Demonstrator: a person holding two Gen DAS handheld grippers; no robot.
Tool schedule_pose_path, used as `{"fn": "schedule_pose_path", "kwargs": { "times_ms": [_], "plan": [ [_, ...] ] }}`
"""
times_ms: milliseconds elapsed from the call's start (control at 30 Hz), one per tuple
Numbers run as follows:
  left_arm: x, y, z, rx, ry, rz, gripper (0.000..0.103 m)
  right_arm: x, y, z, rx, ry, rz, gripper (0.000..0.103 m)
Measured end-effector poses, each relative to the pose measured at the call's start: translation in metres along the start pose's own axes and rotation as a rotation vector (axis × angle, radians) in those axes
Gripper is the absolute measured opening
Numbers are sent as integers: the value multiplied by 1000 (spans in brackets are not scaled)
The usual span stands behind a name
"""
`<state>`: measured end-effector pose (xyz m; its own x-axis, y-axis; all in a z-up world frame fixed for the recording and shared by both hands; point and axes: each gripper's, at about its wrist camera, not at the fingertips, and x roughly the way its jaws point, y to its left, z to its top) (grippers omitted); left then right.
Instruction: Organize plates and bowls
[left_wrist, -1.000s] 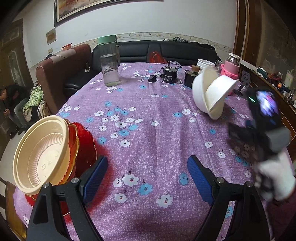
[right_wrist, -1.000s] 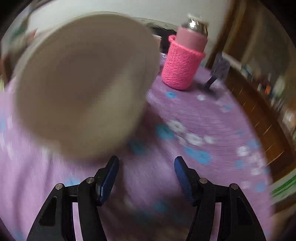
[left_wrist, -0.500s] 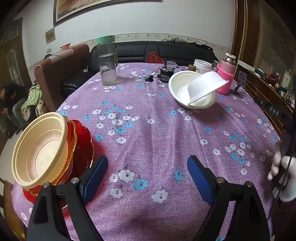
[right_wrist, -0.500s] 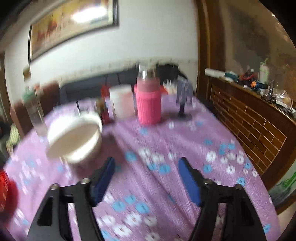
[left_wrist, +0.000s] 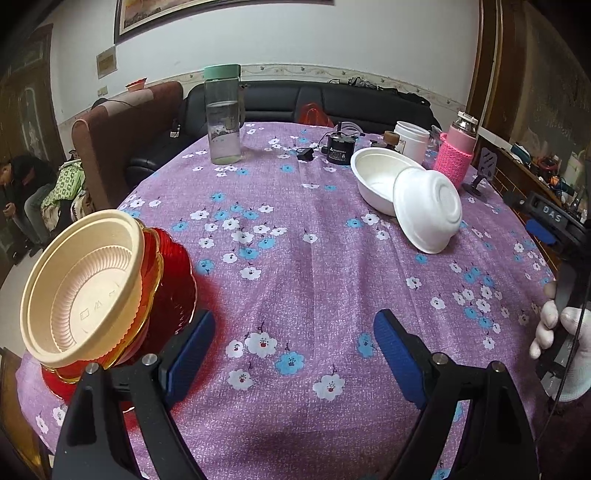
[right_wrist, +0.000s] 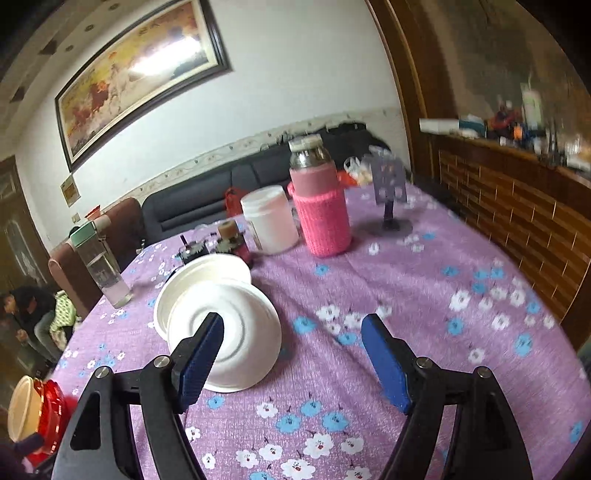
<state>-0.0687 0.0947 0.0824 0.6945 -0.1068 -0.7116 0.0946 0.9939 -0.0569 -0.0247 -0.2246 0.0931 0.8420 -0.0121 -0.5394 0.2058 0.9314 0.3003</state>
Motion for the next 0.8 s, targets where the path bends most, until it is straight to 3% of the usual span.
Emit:
{"fn": "schedule_pose_path", "kwargs": {
  "times_ms": [100,167,267,400,533,667,700,800],
  "plan": [
    [0,-2,0,-6,-1,-7,87,18,-1,10,31,34,33,81],
    [1,-2,2,-18,7,-21,87,43,1,23,69,115,125,81],
    [8,-3,17,-86,30,-114,87,82,-4,34,167,219,202,81],
    [28,-5,37,-166,82,-181,87,113,-22,32,319,289,266,81],
    [42,-12,30,-162,123,-209,87,154,-37,27,440,377,379,82],
    [51,-8,20,-183,156,-194,87,179,-44,13,589,492,626,83],
    [53,-4,19,-196,160,-186,87,176,-40,11,599,514,710,83],
    [55,9,17,-229,152,-165,87,153,-17,4,543,563,818,83]
  ]
}}
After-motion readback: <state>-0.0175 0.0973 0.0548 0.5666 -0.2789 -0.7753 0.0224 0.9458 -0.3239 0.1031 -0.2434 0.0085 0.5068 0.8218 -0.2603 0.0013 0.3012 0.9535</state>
